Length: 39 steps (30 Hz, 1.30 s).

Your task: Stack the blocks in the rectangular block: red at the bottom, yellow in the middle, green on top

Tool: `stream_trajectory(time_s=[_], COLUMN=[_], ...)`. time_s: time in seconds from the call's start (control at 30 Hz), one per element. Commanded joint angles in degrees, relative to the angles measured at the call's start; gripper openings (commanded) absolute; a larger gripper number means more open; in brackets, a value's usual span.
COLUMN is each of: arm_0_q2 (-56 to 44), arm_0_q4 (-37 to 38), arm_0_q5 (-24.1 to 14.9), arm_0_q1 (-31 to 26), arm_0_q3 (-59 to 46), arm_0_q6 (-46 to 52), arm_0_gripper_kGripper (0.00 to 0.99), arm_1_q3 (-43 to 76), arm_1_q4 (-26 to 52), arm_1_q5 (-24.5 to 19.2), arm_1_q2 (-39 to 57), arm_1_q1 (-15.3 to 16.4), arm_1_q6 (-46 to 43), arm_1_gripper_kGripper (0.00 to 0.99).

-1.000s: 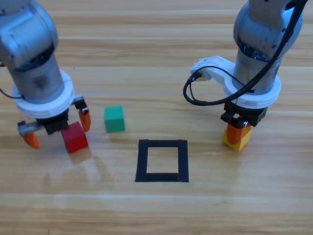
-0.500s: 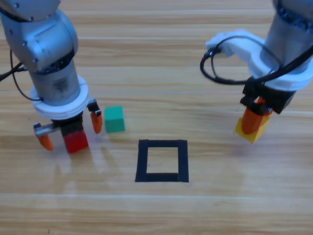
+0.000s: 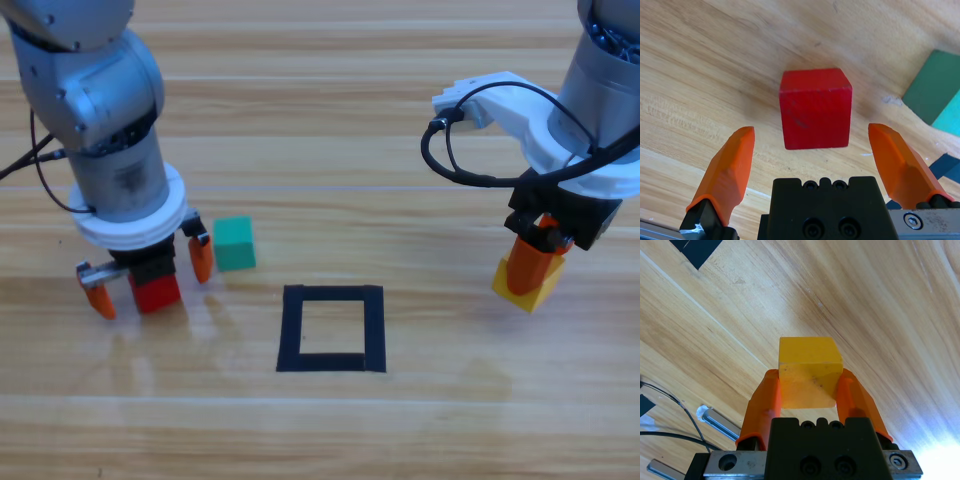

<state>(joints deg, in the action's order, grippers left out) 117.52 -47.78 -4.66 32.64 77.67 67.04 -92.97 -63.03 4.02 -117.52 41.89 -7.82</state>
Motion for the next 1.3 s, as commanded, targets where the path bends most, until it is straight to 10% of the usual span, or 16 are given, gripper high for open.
stream_trajectory(time_s=[0.03, 0.57, 0.87, 1.1, 1.3], arm_0_q2=[2.10, 3.60, 4.65, 1.75, -1.68], arm_0_q4=[0.67, 1.02, 1.81, 1.46, -1.44], arm_0_q5=[1.06, 3.96, 3.96, 3.69, 3.34], arm_0_q1=[-3.81, -5.83, -5.83, -5.83, -3.28], arm_0_q3=[0.64, 0.38, 0.38, -0.77, 3.45], arm_0_q6=[0.29, -0.15, -1.91, -7.18, -16.68], arm_0_gripper_kGripper=[0.960, 0.859, 0.546, 0.118, 0.101], arm_1_q3=[1.65, 1.30, 1.74, 1.74, 1.92], arm_1_q4=[1.16, 1.77, 1.77, 1.77, 1.77], arm_1_q5=[0.28, 0.02, 0.02, -0.07, -0.07], arm_1_q2=[0.88, 0.88, 0.97, 0.97, 1.24], arm_1_q1=[1.62, 1.62, 1.62, 1.62, 1.62], arm_1_q6=[0.26, 0.08, 0.08, 0.08, 0.17], arm_1_gripper_kGripper=[0.015, 0.015, 0.015, 0.015, 0.015])
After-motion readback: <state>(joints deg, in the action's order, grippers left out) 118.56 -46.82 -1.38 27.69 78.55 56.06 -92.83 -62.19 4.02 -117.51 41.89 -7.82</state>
